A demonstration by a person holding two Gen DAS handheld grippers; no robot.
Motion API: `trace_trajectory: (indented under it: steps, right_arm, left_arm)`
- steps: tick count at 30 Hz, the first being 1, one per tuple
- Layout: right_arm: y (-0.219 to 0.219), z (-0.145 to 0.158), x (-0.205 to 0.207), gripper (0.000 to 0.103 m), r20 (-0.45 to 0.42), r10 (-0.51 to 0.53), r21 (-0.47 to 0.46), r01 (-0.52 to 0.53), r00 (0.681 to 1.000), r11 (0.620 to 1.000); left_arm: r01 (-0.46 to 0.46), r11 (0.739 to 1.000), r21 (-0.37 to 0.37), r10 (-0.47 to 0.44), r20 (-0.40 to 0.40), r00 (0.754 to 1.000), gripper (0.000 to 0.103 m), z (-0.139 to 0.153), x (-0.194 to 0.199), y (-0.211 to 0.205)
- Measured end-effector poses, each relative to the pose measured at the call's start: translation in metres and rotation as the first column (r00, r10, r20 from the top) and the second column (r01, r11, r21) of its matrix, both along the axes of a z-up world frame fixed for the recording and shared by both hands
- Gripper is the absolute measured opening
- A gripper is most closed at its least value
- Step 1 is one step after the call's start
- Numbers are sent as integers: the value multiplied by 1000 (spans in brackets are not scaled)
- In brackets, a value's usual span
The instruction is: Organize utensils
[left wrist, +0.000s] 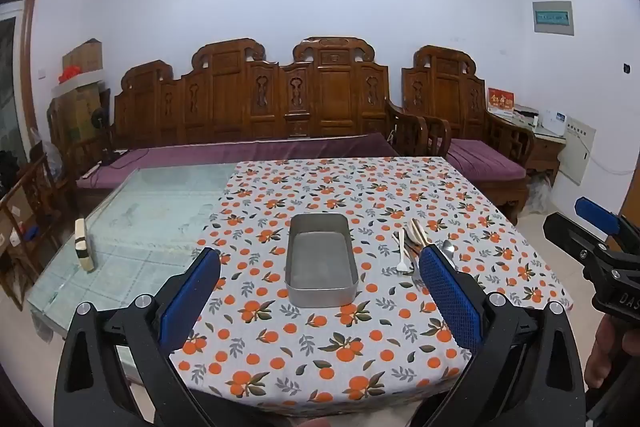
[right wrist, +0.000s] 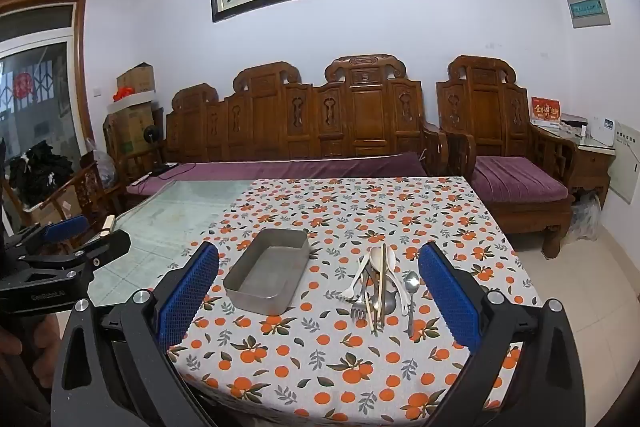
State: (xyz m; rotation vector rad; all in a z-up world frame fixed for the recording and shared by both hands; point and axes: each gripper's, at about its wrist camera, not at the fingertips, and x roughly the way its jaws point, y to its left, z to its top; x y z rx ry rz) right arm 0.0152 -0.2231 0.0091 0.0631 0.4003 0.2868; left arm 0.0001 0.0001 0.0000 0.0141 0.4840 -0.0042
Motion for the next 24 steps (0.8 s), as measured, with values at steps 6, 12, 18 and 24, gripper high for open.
trace_trajectory:
  steps: [6,12,18,24]
  right_arm:
    - [0,0,0,100,0,-1,-1,1,1000,1000]
    - [0,-1,0,100,-2,-1,0,1,1000,1000]
    - [0,-1,0,100,-5,1,1,-1,1000,1000]
    - [3,-1,-8,100,1,3,1,-3,1000,1000]
  left_arm:
    - [-2,1000,1,2,5,1000,97,0,0,1]
    - [-7,1000,4,7,8,1000,97,8,0,4]
    - [-7,1000,11,6,19,1000,97,6,-2,-2]
    - [-7,1000,12,7,20,1000,97,5,-2,-4]
